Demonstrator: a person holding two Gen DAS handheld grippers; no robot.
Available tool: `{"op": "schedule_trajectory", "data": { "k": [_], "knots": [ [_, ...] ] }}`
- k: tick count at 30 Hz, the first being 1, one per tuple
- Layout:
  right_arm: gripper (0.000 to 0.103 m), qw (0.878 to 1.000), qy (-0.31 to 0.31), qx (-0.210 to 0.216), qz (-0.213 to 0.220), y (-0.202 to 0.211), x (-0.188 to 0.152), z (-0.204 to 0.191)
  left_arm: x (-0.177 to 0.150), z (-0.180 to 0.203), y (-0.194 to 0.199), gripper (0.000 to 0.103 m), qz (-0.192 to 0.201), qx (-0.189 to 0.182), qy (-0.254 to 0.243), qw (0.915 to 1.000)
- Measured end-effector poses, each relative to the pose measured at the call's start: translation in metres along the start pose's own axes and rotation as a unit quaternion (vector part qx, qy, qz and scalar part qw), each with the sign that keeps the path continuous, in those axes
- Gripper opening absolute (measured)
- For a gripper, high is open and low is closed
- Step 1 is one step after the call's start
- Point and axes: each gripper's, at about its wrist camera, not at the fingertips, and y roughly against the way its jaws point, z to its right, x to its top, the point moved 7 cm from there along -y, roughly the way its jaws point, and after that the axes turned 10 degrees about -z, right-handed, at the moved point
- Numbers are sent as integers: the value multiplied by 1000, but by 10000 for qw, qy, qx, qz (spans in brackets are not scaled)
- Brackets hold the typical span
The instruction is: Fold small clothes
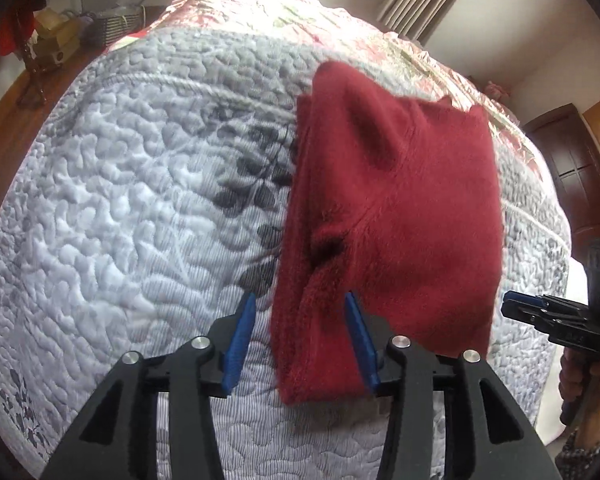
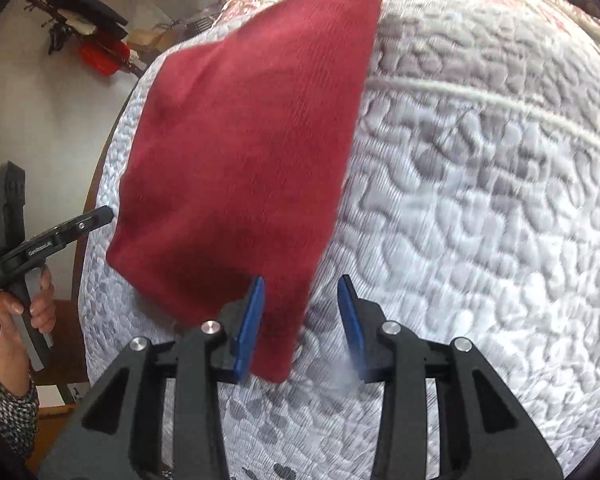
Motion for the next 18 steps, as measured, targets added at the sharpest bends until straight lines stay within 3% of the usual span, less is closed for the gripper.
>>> {"op": "schedule_trajectory", "data": {
  "k": [3,7,10,13,15,17,18],
  "knots": [
    [41,9993,-227,-215,224,8,38,18,47,6,2,51,184,12,-90,9998],
    [41,9980,-454,-300,331,0,77,26,106,12,-24,51,192,27,-55,9998],
    [41,9981,-460,-315,279,-9,87,22,138,16,-38,51,172,-96,-29,9998],
    [41,9980,-391,-399,281,-13,91,21,150,14,-54,51,-46,-272,73,9996],
    [41,9981,-384,-391,274,-13,95,23,155,17,-55,29,-83,-490,144,9987],
    [41,9981,-381,-400,272,-13,99,21,156,18,-52,16,-54,-559,191,9982],
    [41,9981,-373,-409,276,-14,100,23,155,18,-48,14,-19,-606,211,9979]
  ]
}}
